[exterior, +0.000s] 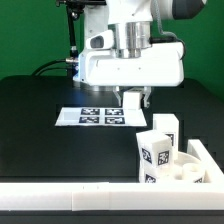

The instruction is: Assemble stool

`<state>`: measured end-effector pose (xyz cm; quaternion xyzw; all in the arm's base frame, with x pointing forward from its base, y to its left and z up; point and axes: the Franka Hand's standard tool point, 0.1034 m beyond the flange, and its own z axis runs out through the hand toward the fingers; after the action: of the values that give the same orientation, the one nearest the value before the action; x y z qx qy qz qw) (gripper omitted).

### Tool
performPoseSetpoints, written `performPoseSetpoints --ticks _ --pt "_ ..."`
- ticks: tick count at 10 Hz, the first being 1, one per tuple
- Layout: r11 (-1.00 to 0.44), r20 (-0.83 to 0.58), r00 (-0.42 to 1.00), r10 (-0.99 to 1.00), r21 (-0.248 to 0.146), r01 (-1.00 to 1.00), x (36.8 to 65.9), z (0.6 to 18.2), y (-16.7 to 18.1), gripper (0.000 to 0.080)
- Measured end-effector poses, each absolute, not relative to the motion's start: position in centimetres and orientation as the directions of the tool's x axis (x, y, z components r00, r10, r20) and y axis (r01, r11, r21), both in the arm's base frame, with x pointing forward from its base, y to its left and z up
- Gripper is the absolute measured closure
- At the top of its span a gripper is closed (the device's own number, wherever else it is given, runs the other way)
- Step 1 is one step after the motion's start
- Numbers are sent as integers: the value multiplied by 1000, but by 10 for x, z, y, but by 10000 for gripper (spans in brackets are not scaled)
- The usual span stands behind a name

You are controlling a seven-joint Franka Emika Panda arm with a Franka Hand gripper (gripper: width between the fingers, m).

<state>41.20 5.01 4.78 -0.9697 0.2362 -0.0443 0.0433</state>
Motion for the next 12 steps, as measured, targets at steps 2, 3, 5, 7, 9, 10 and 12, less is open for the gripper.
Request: performPoseSetpoints --ticks 2,3,5,7,9,10,12 --pt "-875 65 875 -480 -104 -472 417 45 49 466" --pt "-871 71 870 -487 -111 -479 421 48 46 466" --pt "-865 83 864 -497 -122 -486 430 52 43 466" --pt "-864 88 863 -498 -128 -486 432 55 44 466" --pt "-864 85 863 -498 -124 -487 431 54 43 466" --pt "-879 72 879 -471 -126 -460 433 54 39 466" --pt "-884 71 886 -458 -137 -446 461 59 -4 466"
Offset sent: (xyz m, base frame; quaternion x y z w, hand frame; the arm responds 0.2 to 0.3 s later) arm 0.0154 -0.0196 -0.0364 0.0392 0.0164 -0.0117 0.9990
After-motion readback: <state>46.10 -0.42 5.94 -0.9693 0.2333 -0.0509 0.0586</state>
